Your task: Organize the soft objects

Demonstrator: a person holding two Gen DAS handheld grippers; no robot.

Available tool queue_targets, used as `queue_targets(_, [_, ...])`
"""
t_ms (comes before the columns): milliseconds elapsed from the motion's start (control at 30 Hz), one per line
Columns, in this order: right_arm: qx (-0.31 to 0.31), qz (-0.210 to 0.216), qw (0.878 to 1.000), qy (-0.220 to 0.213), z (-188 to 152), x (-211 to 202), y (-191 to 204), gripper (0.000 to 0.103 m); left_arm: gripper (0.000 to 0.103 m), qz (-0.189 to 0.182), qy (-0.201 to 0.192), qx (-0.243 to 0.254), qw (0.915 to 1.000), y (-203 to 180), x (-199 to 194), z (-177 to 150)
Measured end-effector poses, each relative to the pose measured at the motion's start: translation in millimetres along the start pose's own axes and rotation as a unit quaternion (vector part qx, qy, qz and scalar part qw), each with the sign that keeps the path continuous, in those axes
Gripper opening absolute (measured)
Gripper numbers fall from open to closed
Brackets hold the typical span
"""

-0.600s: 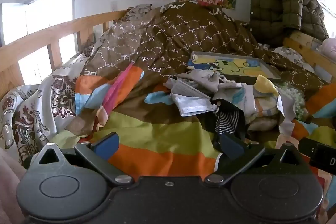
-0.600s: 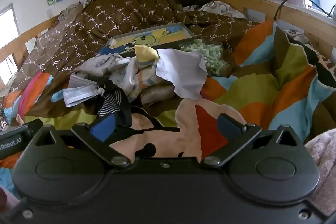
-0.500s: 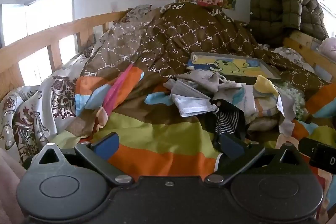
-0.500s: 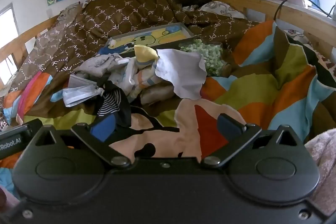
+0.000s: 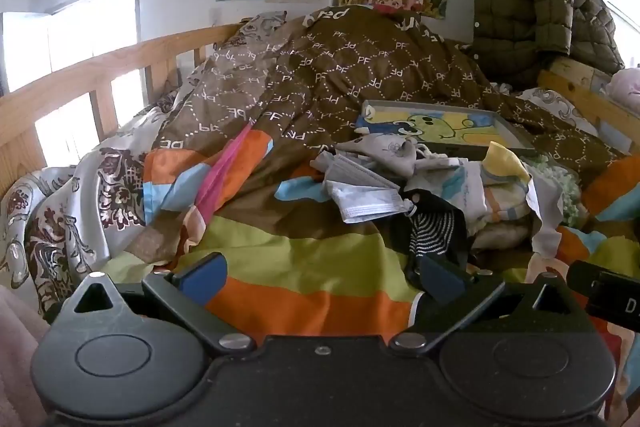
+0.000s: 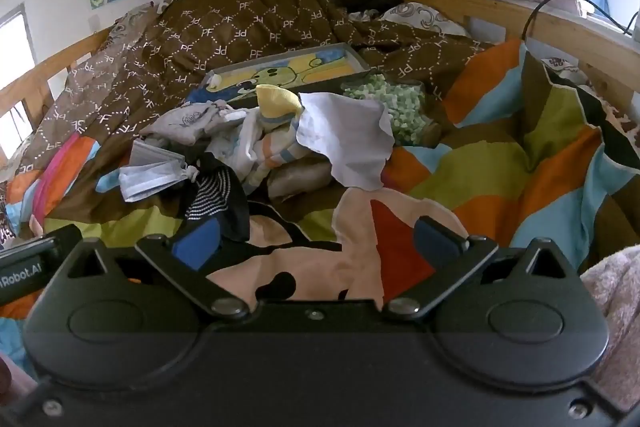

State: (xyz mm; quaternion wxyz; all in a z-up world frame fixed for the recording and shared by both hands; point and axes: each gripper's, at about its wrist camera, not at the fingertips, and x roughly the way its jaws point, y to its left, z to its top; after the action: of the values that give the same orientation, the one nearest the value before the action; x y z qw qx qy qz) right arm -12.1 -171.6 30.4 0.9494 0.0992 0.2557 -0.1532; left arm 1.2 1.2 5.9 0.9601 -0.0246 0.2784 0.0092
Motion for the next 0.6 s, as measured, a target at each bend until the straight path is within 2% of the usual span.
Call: queue_targets(600, [-0.001, 0.000, 1.000, 0.000, -0.3, -0.1, 0.2, 0.103, 0.102, 0.001, -0.002, 0.003, 1.0000, -1.6, 0.6, -1.3])
